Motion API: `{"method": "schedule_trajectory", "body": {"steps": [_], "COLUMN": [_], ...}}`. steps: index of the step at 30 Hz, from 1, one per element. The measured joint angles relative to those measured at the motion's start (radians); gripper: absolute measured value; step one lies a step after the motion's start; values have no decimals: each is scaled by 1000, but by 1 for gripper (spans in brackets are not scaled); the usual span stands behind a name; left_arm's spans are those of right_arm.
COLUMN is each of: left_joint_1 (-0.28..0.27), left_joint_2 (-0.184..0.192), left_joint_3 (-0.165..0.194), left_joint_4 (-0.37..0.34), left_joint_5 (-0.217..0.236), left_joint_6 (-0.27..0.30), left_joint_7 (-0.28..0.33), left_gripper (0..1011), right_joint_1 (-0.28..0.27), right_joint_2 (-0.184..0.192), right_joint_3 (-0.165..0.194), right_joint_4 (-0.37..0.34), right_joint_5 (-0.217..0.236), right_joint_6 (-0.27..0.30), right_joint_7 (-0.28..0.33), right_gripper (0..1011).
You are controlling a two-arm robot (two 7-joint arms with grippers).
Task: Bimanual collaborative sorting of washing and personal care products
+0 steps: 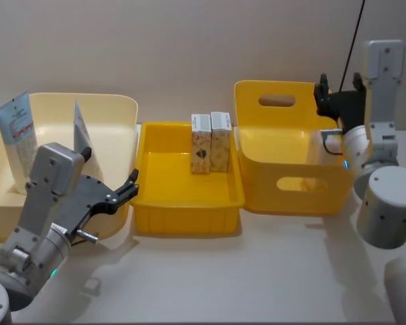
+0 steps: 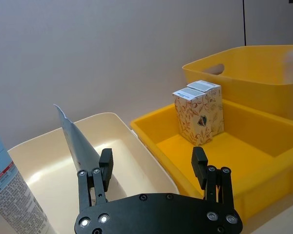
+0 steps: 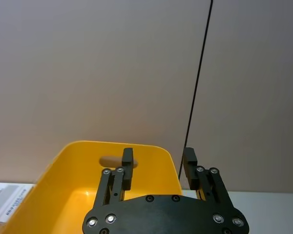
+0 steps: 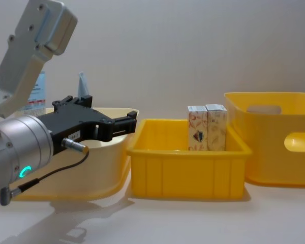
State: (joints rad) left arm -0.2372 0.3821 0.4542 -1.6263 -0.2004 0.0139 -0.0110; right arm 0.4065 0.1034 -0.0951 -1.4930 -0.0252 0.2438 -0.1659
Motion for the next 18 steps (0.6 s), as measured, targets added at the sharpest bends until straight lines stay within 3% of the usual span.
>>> {"method": "schedule_trajectory", "body": {"steps": [1, 10, 14, 18], "left_joint_1": [0, 0, 0, 0], "left_joint_2": [0, 0, 0, 0], "left_joint_3": [0, 0, 0, 0], "left_joint_4": [0, 0, 0, 0], "left_joint_5": [0, 0, 0, 0], "left_joint_6": [0, 0, 0, 0], "left_joint_7": [0, 0, 0, 0], "left_gripper": [1003, 1003, 1003, 1003], "right_joint_1": [0, -3, -3, -3], "right_joint_2": [0, 3, 4, 4], "right_joint_3": [0, 15, 17, 20], "right_joint_4": [0, 18, 21, 24], "right_joint_5": [0, -3, -4, -4], "right_joint_6": [0, 9, 10, 11], "right_joint_7": [0, -9, -10, -12], "right_gripper": [671, 920, 998, 1001]}}
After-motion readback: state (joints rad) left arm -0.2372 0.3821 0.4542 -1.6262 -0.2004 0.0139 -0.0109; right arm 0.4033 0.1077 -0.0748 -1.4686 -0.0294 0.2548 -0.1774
